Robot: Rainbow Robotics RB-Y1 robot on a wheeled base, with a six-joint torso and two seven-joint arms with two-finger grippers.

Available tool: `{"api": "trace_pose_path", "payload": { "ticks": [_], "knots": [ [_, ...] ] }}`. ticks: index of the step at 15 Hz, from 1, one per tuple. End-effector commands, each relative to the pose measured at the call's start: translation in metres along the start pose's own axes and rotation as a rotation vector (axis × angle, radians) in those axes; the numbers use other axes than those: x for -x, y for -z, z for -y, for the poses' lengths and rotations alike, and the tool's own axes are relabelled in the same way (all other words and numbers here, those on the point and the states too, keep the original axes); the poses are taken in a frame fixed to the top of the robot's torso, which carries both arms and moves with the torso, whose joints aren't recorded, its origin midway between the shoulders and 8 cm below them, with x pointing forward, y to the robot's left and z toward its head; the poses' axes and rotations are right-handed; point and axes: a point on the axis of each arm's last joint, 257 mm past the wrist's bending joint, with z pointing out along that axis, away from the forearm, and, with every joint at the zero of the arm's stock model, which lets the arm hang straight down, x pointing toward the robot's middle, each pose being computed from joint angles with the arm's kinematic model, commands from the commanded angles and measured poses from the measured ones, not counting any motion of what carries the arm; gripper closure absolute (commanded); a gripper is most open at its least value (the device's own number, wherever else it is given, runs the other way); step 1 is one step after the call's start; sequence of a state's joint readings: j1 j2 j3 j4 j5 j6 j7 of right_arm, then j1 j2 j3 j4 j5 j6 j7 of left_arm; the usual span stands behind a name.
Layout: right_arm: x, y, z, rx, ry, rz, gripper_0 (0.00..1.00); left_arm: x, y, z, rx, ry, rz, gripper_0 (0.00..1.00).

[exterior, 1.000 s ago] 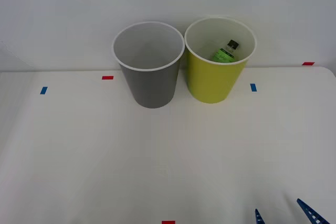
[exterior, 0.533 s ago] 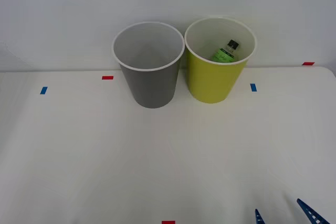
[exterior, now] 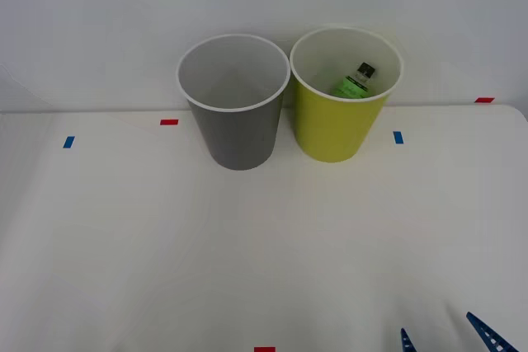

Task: Put cans in the gray bin and PET bottles in the light green bin.

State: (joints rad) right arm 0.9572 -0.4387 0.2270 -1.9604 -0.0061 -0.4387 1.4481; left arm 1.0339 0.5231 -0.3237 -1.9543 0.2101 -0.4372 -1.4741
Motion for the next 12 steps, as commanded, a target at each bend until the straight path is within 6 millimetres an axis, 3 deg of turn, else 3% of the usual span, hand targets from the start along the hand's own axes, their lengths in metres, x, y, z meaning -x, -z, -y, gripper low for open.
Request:
{"api": "trace_pose_path", "payload": {
  "ticks": [1, 12],
  "knots": [
    [0.0000, 0.0000, 0.0000, 0.000, 0.000, 0.000, 0.00, 0.0000, 0.0000, 0.0000, 0.000, 0.000, 0.000, 0.00],
    [0.0000, 0.0000, 0.0000, 0.000, 0.000, 0.000, 0.00, 0.0000, 0.0000, 0.0000, 0.000, 0.000, 0.000, 0.00]
  ]
}}
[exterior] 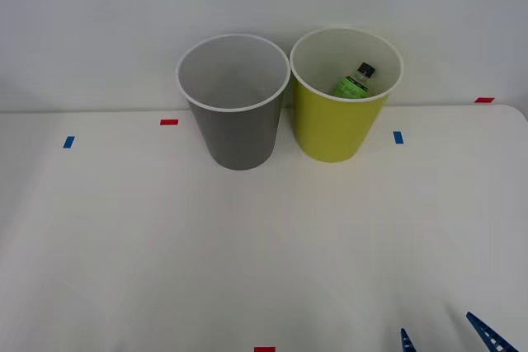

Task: Put cans in the gray bin and PET bottles in the light green bin.

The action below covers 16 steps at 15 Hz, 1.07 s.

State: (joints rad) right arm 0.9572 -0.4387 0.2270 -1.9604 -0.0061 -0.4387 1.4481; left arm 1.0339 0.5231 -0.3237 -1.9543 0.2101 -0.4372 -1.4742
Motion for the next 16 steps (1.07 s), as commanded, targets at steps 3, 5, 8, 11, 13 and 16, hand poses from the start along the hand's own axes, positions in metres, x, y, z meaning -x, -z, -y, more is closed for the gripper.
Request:
{"api": "trace_pose_path", "payload": {
  "ticks": [3, 5, 8, 11, 13, 16],
  "knots": [
    [0.0000, 0.0000, 0.0000, 0.000, 0.000, 0.000, 0.00, 0.0000, 0.0000, 0.0000, 0.000, 0.000, 0.000, 0.00],
    [0.0000, 0.0000, 0.0000, 0.000, 0.000, 0.000, 0.00, 0.0000, 0.0000, 0.0000, 0.000, 0.000, 0.000, 0.00],
    [0.0000, 0.0000, 0.0000, 0.000, 0.000, 0.000, 0.00, 0.0000, 0.0000, 0.0000, 0.000, 0.000, 0.000, 0.00],
    [0.0000, 0.0000, 0.0000, 0.000, 0.000, 0.000, 0.00, 0.0000, 0.0000, 0.0000, 0.000, 0.000, 0.000, 0.00],
    [0.0000, 0.0000, 0.0000, 0.000, 0.000, 0.000, 0.00, 0.0000, 0.0000, 0.0000, 0.000, 0.000, 0.000, 0.00],
    [0.0000, 0.0000, 0.0000, 0.000, 0.000, 0.000, 0.00, 0.0000, 0.0000, 0.0000, 0.000, 0.000, 0.000, 0.00]
  ]
}}
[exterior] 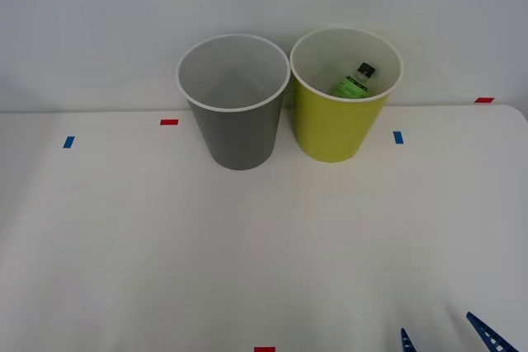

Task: Put cans in the gray bin and PET bottles in the light green bin.

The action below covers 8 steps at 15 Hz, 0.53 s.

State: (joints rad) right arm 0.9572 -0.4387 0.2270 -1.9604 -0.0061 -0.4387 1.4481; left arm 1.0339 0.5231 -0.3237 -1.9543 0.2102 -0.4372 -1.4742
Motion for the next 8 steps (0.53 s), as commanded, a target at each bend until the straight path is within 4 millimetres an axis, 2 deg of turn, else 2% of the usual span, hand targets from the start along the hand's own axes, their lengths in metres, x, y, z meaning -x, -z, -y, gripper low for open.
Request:
{"api": "trace_pose_path", "payload": {
  "ticks": [1, 8],
  "knots": [
    [0.0000, 0.0000, 0.0000, 0.000, 0.000, 0.000, 0.00, 0.0000, 0.0000, 0.0000, 0.000, 0.000, 0.000, 0.00],
    [0.0000, 0.0000, 0.0000, 0.000, 0.000, 0.000, 0.00, 0.0000, 0.0000, 0.0000, 0.000, 0.000, 0.000, 0.00]
  ]
}}
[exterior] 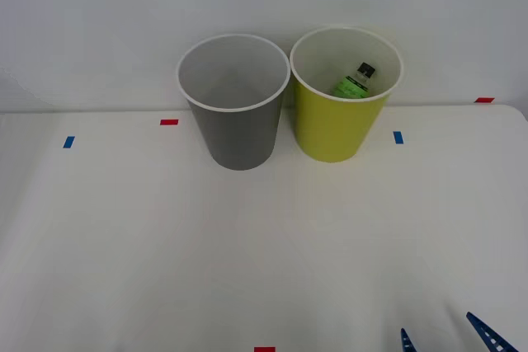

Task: Put cans in the gray bin and PET bottles in the light green bin.

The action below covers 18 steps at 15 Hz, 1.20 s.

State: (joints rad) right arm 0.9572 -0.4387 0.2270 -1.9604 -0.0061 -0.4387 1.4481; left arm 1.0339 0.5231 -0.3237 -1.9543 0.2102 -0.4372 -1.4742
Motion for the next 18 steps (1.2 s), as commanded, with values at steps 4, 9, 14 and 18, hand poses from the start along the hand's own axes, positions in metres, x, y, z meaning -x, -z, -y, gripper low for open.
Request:
{"api": "trace_pose_path", "payload": {
  "ticks": [4, 9, 14, 18],
  "knots": [
    [0.0000, 0.0000, 0.0000, 0.000, 0.000, 0.000, 0.00, 0.0000, 0.0000, 0.0000, 0.000, 0.000, 0.000, 0.00],
    [0.0000, 0.0000, 0.0000, 0.000, 0.000, 0.000, 0.00, 0.0000, 0.0000, 0.0000, 0.000, 0.000, 0.000, 0.00],
    [0.0000, 0.0000, 0.0000, 0.000, 0.000, 0.000, 0.00, 0.0000, 0.0000, 0.0000, 0.000, 0.000, 0.000, 0.00],
    [0.0000, 0.0000, 0.0000, 0.000, 0.000, 0.000, 0.00, 0.0000, 0.0000, 0.0000, 0.000, 0.000, 0.000, 0.00]
  ]
}}
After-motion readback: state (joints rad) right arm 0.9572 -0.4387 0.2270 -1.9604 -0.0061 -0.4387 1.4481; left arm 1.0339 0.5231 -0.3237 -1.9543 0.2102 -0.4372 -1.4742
